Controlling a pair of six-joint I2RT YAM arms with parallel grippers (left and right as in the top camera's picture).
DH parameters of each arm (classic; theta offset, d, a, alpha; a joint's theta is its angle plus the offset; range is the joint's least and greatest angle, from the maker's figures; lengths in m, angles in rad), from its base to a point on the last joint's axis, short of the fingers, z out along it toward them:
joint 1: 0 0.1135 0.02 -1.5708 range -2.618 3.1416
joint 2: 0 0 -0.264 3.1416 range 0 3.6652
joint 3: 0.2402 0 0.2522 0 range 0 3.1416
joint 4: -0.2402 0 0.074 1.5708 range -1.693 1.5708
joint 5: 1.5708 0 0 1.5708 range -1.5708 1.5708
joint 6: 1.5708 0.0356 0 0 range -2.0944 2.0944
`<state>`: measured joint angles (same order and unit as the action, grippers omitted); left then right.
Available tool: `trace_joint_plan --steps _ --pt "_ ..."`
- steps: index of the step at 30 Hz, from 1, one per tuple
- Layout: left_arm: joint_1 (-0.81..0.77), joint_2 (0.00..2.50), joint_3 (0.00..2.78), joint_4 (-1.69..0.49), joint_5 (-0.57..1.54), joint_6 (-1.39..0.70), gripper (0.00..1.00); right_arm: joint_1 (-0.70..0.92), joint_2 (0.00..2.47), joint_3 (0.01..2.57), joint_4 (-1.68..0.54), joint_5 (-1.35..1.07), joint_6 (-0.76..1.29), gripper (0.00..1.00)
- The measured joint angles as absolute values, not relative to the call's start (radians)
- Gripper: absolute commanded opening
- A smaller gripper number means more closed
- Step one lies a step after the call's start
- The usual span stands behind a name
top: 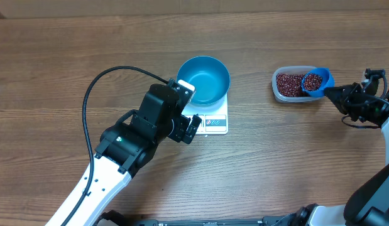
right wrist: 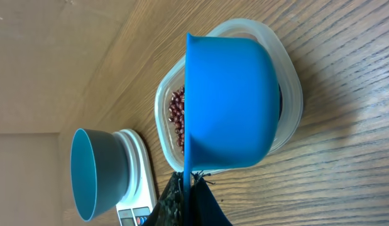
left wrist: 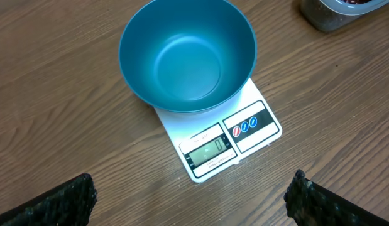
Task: Scoop item into bowl and weigh 150g on scale
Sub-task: 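Carry the bean-filled scoop over the teal bowl with the right gripper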
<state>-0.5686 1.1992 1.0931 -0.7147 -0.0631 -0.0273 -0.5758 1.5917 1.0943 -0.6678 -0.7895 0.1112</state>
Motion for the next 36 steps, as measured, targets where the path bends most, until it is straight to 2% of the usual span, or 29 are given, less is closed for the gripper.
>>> trace_joint_plan --steps 8,14,21,28,36 --pt "-0.569 1.199 1.093 -0.715 -0.063 -0.027 1.0 -0.574 1.592 1.131 -0.734 -0.813 0.111 0.04" --pt "-0.569 1.199 1.093 -0.715 -0.063 -0.027 0.99 -0.525 1.591 1.264 -0.782 -0.812 0.109 0.04" --pt "-0.569 1.199 1.093 -0.715 -0.063 -0.027 1.0 -0.34 1.591 1.421 -0.84 -0.801 0.108 0.04" --pt "-0.569 1.199 1.093 -0.712 -0.063 -0.027 1.0 -0.108 1.591 1.428 -0.841 -0.796 0.108 0.04" --pt "-0.569 1.199 1.093 -0.711 -0.06 -0.027 0.99 0.049 1.591 1.428 -0.819 -0.793 0.108 0.04"
